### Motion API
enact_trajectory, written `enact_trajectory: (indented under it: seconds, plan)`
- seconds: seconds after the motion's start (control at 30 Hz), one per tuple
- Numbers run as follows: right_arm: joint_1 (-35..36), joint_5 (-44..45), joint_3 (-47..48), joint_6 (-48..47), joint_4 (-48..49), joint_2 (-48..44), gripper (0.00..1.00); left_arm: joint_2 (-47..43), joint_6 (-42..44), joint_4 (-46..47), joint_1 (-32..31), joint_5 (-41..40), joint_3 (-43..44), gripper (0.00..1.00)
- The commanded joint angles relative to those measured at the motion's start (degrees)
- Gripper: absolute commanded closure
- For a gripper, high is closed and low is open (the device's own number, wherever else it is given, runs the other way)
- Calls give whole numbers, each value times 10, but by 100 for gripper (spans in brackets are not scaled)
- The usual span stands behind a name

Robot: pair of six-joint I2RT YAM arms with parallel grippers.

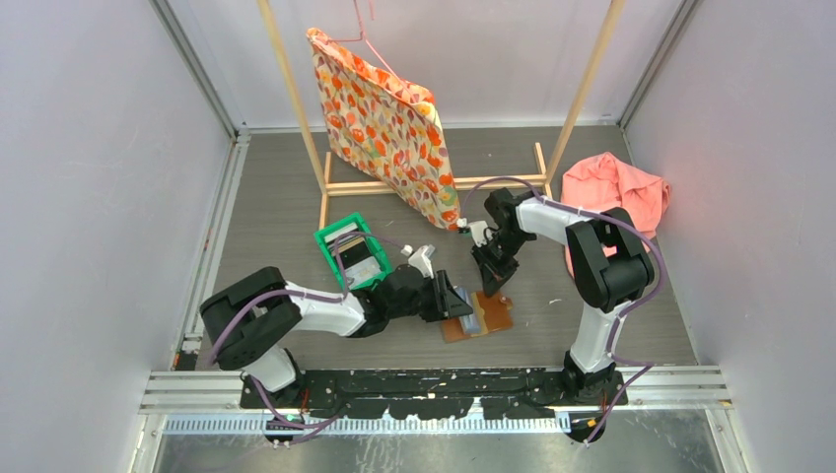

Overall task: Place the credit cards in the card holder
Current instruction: Open the card holder at the center of the board.

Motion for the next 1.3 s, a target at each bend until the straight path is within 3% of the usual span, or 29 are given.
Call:
enact_trajectory:
  seconds: [0.0,0.47,0.87,1.27]
  plan:
    - [5,-29,16,-10,-9,2,97,28,-8,70,0,12,30,62]
    - [-1,-67,20,-18,-21,-20,92,55,8,77,-2,43,85,60]
    - [-5,-82,28,-24,-31,-21,90,102,18,10,-1,69,141,60]
    - [-33,-95,25,-27,-35,-34,84,110,36,10,1,58,144,60]
